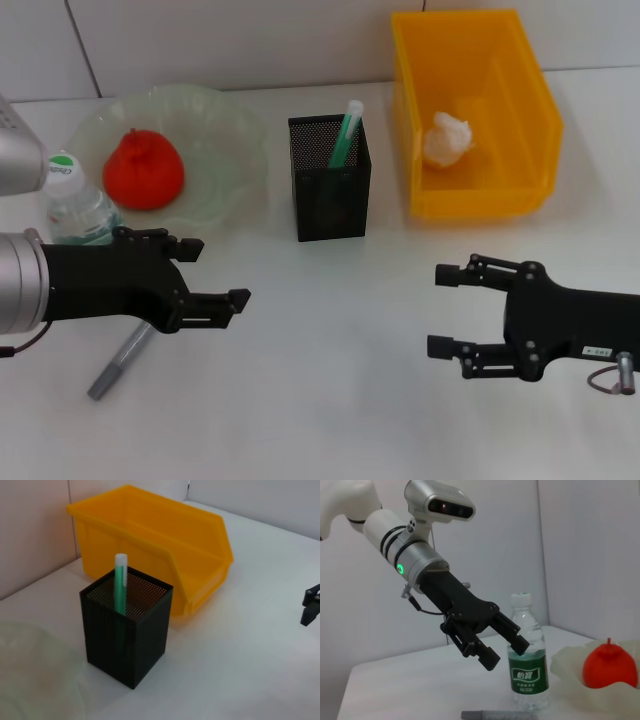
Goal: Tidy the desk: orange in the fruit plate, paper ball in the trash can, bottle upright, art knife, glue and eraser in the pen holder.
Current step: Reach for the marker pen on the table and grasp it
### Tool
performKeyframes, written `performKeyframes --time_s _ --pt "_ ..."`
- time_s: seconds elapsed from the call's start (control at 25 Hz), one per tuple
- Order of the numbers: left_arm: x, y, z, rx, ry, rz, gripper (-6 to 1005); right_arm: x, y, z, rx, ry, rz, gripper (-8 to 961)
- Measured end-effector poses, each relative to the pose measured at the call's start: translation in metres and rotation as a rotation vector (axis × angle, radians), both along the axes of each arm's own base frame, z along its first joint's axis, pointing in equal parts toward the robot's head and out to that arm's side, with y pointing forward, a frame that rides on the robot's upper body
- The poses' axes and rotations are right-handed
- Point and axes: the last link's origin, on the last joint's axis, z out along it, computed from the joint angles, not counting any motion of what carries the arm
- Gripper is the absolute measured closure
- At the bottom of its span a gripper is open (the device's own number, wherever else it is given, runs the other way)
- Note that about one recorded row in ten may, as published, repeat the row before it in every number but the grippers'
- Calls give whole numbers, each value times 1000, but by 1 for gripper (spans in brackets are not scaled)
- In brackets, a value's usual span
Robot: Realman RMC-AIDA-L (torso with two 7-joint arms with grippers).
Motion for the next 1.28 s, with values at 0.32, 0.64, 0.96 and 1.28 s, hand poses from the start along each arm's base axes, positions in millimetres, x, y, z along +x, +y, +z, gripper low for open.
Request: performKeyframes --time_s 0.32,0.64,0.96,1.28 --pt "-2 -1 -2 1 2 28 189 8 2 13 37 -5 -22 126" --pt "-2 1 -14 -8 96 133 189 8 3 14 30 -18 -18 126" --pt "1 14 -26 34 266 290 190 9 6 12 34 -42 -19 126" --pt "-2 19 -27 38 280 364 190 11 6 8 35 -57 -31 125"
